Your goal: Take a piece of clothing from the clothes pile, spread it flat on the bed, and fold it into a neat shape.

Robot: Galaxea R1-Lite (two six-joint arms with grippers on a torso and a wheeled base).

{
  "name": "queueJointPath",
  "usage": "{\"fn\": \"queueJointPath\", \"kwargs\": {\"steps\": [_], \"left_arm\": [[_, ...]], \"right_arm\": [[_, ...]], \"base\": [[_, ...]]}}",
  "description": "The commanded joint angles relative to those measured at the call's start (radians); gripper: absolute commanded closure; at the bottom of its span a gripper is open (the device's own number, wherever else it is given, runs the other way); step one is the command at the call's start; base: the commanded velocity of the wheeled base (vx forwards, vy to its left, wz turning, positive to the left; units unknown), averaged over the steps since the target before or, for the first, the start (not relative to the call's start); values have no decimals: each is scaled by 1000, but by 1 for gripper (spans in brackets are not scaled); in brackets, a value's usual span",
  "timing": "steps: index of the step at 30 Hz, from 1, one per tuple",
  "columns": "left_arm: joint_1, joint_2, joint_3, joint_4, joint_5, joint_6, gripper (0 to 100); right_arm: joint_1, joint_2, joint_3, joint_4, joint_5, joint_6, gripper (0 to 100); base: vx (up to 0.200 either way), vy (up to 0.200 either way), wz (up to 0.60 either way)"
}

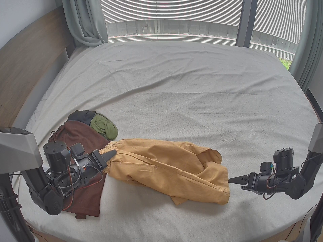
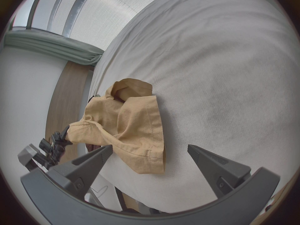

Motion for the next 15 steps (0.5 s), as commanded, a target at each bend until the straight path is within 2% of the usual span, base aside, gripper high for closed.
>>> {"fn": "queueJointPath", "kwargs": {"steps": [1, 6, 10, 15], "left_arm": [[0, 2, 0, 0, 0, 0, 100], [0, 2, 0, 0, 0, 0, 100], [0, 2, 0, 0, 0, 0, 100], [0, 2, 0, 0, 0, 0, 100]], "right_arm": [[22, 86, 3, -76, 3, 80, 0], [54, 93, 9, -128, 3, 132, 0], [114, 103, 15, -174, -6, 189, 0], [132, 158, 26, -225, -26, 194, 0]], "base": [[0, 0, 0], [0, 0, 0], [0, 0, 0], [0, 0, 0]]}}
